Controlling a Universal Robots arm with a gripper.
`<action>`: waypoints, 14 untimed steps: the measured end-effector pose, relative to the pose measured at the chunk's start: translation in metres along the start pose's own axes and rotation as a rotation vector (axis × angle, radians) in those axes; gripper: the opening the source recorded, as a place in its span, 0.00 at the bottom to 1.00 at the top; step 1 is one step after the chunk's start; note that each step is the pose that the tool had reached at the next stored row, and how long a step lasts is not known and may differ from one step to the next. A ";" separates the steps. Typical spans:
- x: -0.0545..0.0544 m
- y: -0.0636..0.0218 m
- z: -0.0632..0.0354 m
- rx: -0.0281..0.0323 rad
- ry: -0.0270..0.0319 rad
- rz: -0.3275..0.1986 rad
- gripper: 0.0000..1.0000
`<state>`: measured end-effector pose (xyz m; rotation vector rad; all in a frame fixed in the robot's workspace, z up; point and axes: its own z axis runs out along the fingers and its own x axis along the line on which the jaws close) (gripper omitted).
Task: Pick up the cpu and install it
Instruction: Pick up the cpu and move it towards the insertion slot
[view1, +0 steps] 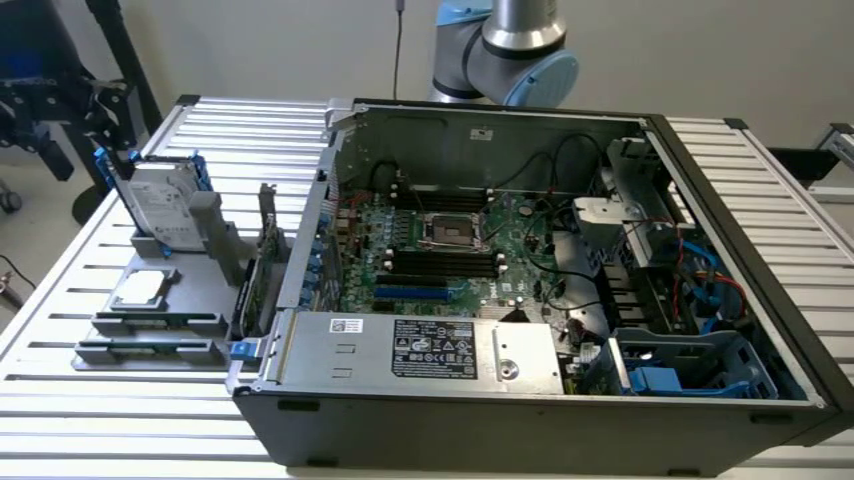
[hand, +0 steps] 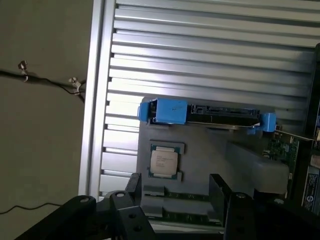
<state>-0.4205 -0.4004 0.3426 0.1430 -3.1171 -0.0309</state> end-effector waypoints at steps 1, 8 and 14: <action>0.000 -0.0007 0.0018 0.0000 0.0000 0.000 0.65; 0.000 -0.0060 0.0143 0.0001 0.0001 0.000 0.65; 0.000 -0.0090 0.0253 0.0000 0.0000 0.003 0.65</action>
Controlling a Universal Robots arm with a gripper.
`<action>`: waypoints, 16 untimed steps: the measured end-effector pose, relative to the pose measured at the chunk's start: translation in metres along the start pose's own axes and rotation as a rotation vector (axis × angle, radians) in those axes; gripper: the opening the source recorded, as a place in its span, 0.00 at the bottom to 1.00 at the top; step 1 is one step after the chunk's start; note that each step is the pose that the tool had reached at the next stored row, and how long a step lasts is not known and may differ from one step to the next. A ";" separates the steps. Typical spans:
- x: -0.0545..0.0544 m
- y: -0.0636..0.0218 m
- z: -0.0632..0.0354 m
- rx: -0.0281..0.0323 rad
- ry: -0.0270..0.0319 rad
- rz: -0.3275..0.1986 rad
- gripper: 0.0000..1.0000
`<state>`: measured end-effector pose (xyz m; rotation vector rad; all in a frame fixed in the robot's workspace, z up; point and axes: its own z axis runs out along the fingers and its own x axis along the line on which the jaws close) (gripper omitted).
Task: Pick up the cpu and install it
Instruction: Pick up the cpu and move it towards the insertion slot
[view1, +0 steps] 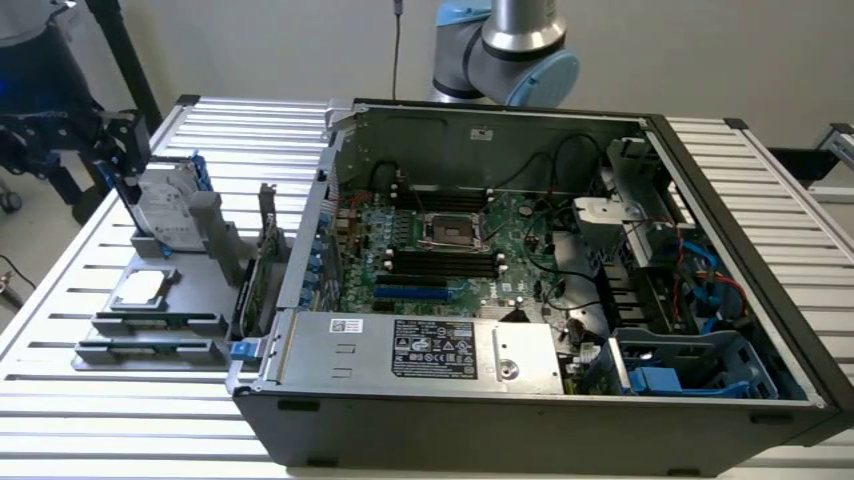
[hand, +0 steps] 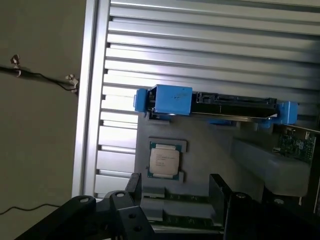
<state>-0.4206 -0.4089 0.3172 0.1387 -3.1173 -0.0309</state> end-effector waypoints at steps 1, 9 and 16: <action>0.000 -0.0003 0.0018 -0.0001 -0.0001 0.001 0.65; 0.003 -0.0007 0.0164 0.0007 -0.0006 0.035 0.65; 0.008 -0.0005 0.0292 0.0021 -0.0012 0.074 0.65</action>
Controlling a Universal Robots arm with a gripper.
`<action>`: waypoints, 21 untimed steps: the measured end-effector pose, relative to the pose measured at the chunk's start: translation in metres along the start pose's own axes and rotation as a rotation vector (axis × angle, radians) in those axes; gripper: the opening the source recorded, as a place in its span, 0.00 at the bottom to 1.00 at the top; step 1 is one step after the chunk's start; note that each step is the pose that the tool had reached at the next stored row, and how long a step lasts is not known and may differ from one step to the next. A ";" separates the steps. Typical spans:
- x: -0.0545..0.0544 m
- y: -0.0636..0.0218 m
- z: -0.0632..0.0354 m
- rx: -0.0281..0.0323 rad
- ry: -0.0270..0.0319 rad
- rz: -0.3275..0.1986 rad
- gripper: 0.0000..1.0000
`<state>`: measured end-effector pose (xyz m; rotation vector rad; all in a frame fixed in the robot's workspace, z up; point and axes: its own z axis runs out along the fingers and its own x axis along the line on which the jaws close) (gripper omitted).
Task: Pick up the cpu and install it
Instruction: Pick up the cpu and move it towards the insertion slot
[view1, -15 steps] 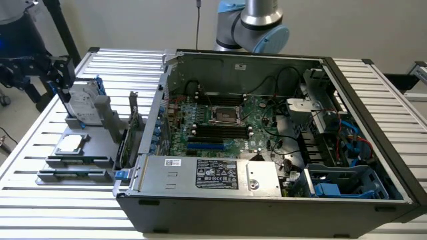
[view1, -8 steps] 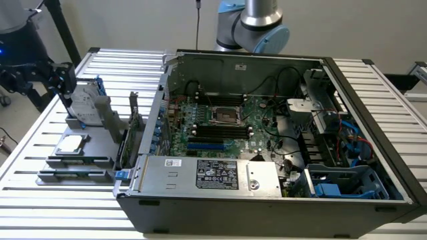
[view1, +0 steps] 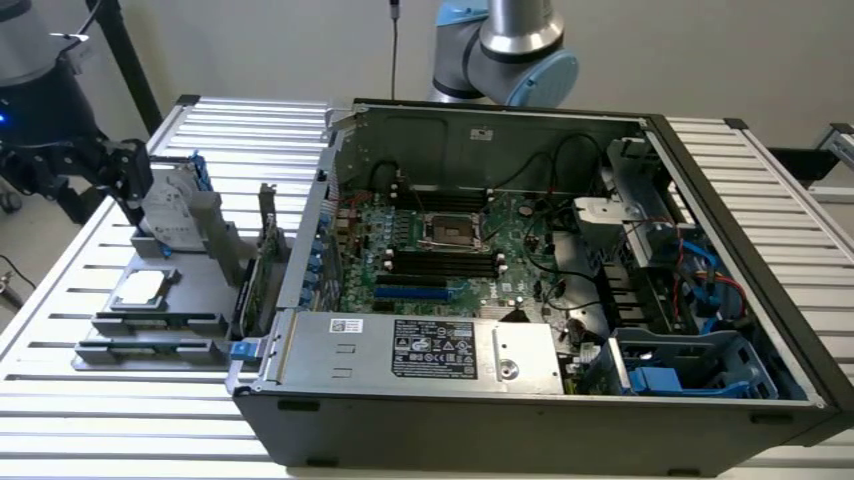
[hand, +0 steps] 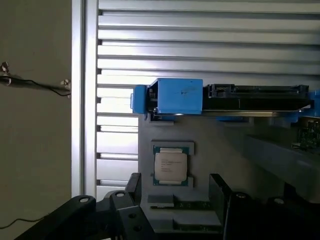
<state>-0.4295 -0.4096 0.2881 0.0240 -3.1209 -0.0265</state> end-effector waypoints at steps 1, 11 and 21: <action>0.000 -0.0002 0.0019 0.0000 -0.0001 0.001 0.65; 0.000 -0.0032 0.0199 0.0000 0.0001 -0.002 0.65; 0.000 -0.0039 0.0382 0.0008 0.0007 -0.040 0.65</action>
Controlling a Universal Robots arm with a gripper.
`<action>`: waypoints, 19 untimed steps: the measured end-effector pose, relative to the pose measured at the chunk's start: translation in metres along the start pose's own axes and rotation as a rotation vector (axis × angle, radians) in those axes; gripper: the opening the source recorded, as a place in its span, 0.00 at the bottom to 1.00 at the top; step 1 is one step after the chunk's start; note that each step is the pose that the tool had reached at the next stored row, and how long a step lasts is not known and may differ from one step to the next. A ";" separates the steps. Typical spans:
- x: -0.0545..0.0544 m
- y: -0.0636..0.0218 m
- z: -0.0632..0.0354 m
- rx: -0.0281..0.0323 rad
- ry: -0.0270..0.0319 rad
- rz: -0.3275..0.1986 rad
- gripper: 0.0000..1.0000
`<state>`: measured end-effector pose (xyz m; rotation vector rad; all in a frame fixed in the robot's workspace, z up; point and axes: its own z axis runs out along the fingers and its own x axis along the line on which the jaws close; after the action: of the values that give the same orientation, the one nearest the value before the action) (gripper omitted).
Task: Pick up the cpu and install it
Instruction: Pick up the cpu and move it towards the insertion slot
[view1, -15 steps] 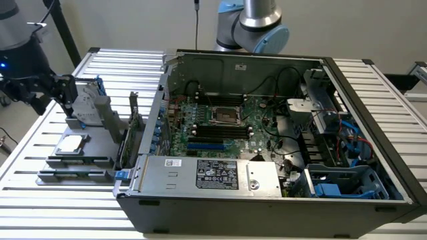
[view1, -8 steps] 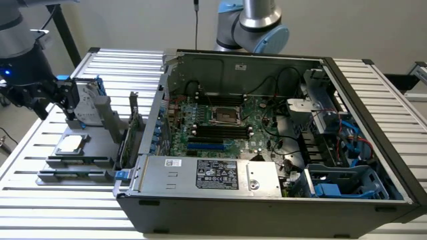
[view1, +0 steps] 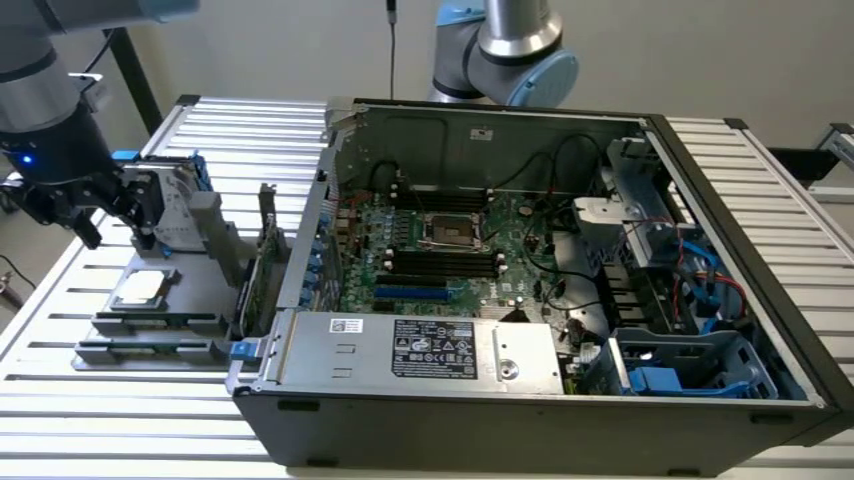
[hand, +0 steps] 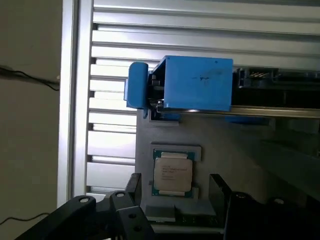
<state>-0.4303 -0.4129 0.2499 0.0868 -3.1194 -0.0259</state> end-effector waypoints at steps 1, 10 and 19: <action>0.000 0.0000 0.0018 0.0000 0.0000 -0.002 0.65; 0.000 -0.0011 0.0181 0.0000 0.0005 -0.003 0.65; -0.001 -0.0032 0.0292 0.0000 0.0019 -0.003 0.65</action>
<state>-0.4296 -0.4155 0.2206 0.0909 -3.1174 -0.0258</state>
